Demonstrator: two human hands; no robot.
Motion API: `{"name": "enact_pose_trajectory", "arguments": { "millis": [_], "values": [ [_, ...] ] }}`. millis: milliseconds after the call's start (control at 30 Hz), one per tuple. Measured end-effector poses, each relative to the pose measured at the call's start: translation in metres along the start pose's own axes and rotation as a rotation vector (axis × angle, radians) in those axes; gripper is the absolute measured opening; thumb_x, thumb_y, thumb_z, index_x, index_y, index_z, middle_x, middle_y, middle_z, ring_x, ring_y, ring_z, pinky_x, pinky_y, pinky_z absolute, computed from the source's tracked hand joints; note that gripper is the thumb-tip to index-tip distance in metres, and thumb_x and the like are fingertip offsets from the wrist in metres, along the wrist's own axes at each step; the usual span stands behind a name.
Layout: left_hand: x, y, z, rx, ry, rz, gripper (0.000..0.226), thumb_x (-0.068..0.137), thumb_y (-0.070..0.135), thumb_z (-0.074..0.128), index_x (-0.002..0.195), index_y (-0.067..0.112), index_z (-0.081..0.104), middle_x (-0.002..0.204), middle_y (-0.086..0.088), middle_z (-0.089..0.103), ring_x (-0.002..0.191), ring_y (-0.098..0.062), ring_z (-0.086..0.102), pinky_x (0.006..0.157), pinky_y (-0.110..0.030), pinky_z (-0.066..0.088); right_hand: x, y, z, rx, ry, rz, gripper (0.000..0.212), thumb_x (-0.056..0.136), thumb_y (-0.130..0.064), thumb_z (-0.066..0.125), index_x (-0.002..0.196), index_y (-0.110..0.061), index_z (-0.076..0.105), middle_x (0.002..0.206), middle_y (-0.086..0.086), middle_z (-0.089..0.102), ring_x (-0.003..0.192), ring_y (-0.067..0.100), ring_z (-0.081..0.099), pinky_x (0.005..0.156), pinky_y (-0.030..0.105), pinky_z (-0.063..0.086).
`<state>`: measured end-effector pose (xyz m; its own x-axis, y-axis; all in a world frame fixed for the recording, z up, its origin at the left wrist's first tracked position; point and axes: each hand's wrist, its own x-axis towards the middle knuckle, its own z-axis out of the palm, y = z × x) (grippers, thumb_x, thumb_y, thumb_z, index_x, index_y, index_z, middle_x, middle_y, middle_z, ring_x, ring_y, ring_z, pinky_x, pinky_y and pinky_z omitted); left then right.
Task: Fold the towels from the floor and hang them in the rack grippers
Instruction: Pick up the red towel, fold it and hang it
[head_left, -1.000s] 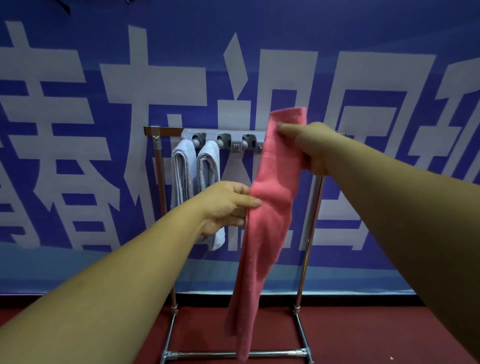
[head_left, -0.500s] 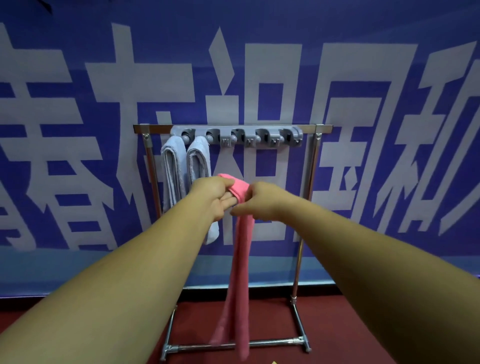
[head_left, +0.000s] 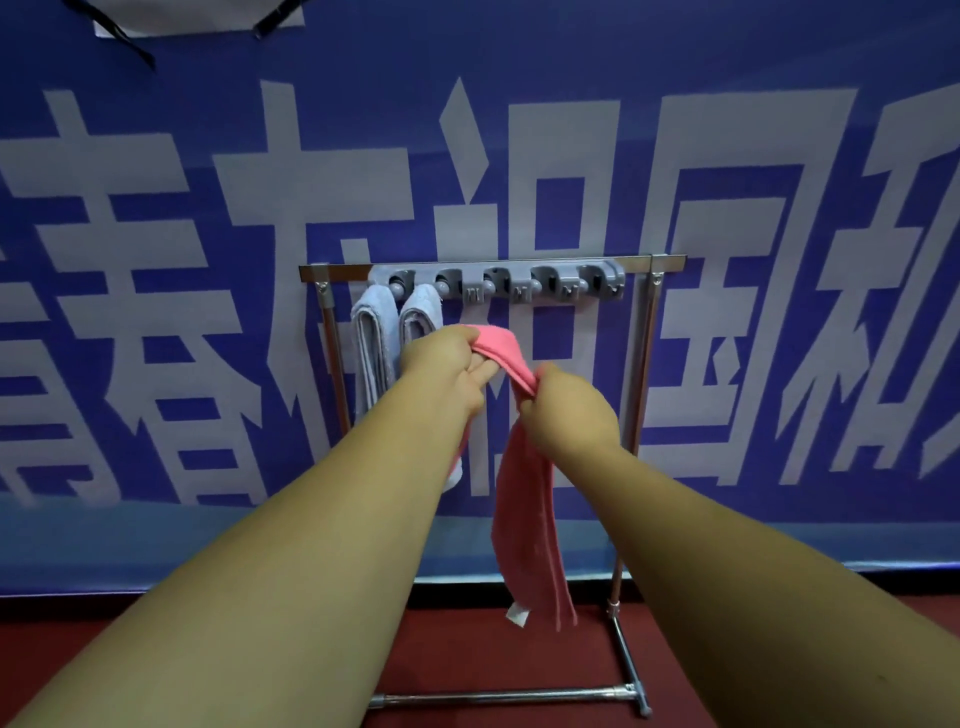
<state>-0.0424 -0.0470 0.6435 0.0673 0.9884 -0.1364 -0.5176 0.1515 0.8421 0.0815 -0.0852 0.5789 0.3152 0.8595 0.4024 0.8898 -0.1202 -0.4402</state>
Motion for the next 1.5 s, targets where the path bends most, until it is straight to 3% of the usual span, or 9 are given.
{"name": "enact_pose_trajectory", "arguments": {
  "millis": [233,400,633,800,933,1033,1300,1433,1500],
  "values": [
    [0.005,0.014,-0.010,-0.014,0.113,0.070,0.031,0.100,-0.006,0.060,0.132,-0.005,0.060,0.089,-0.020,0.075,0.050,-0.021,0.074,0.048,-0.035,0.064,0.009,0.010,-0.032,0.024,-0.176,-0.106,0.013,0.098,-0.016,0.056,0.109,-0.014,0.062,0.096,0.008,0.066,0.086,0.030,0.064,0.069,0.038,0.050],
    [0.009,0.024,-0.030,0.126,0.126,0.068,0.016,0.102,-0.001,0.062,0.118,-0.007,0.065,0.061,-0.014,0.074,0.047,-0.020,0.073,0.047,-0.032,0.062,0.025,-0.004,-0.065,-0.043,-0.264,-0.214,0.023,0.100,-0.014,0.055,0.122,-0.013,0.059,0.104,0.006,0.062,0.091,0.025,0.059,0.076,0.037,0.047],
    [0.012,0.032,-0.051,0.496,0.088,0.030,0.030,0.102,0.001,0.058,0.128,-0.014,0.057,0.082,-0.027,0.076,0.052,-0.027,0.076,0.040,-0.029,0.056,0.033,-0.015,-0.092,-0.212,-0.241,-0.330,0.029,0.098,-0.013,0.059,0.120,-0.020,0.076,0.113,0.003,0.074,0.101,0.025,0.066,0.084,0.036,0.052],
    [0.002,0.044,-0.055,0.803,0.047,0.065,0.023,0.099,0.005,0.052,0.101,-0.012,0.068,0.057,-0.016,0.069,0.032,-0.013,0.058,0.031,-0.018,0.043,0.034,-0.019,-0.097,-0.335,-0.274,-0.367,0.025,0.096,-0.014,0.061,0.115,-0.017,0.077,0.106,0.003,0.074,0.096,0.025,0.066,0.085,0.040,0.056],
    [0.004,0.062,-0.050,0.835,0.083,0.167,0.040,0.094,0.006,0.052,0.130,-0.008,0.062,0.059,-0.017,0.073,0.032,-0.013,0.058,0.031,-0.018,0.037,0.032,-0.009,-0.083,-0.361,-0.291,-0.284,0.014,0.090,-0.029,0.075,0.097,-0.017,0.075,0.088,0.003,0.070,0.083,0.023,0.067,0.078,0.043,0.061],
    [0.005,0.067,-0.050,0.862,0.094,0.212,0.055,0.092,0.008,0.054,0.145,-0.005,0.053,0.066,-0.021,0.075,0.037,-0.017,0.064,0.034,-0.020,0.040,0.030,-0.002,-0.074,-0.351,-0.305,-0.239,0.017,0.090,-0.033,0.076,0.096,-0.017,0.074,0.085,0.004,0.070,0.080,0.023,0.067,0.071,0.038,0.058],
    [0.005,0.058,-0.072,1.041,0.058,0.112,0.029,0.097,0.014,0.063,0.114,-0.010,0.065,0.079,-0.024,0.077,0.059,-0.029,0.075,0.057,-0.035,0.065,0.036,0.002,-0.076,-0.305,-0.200,-0.159,0.009,0.094,-0.014,0.060,0.097,-0.016,0.068,0.088,0.006,0.067,0.081,0.027,0.063,0.069,0.036,0.049],
    [-0.013,0.061,-0.073,1.466,-0.241,-0.163,0.049,0.081,0.042,0.090,0.105,0.003,0.071,0.094,-0.018,0.081,0.081,-0.028,0.079,0.085,-0.042,0.067,0.039,-0.005,-0.095,-0.309,-0.222,-0.204,0.021,0.091,-0.006,0.056,0.095,-0.016,0.074,0.086,0.004,0.069,0.085,0.026,0.066,0.071,0.035,0.050],
    [-0.016,0.054,-0.067,1.694,-0.297,-0.169,0.056,0.074,0.050,0.094,0.095,0.003,0.073,0.085,-0.014,0.081,0.081,-0.029,0.079,0.085,-0.044,0.066,0.040,-0.009,-0.100,-0.299,-0.207,-0.228,0.022,0.090,-0.007,0.057,0.097,-0.014,0.077,0.089,0.007,0.072,0.086,0.028,0.068,0.075,0.039,0.057]
  ]
}}
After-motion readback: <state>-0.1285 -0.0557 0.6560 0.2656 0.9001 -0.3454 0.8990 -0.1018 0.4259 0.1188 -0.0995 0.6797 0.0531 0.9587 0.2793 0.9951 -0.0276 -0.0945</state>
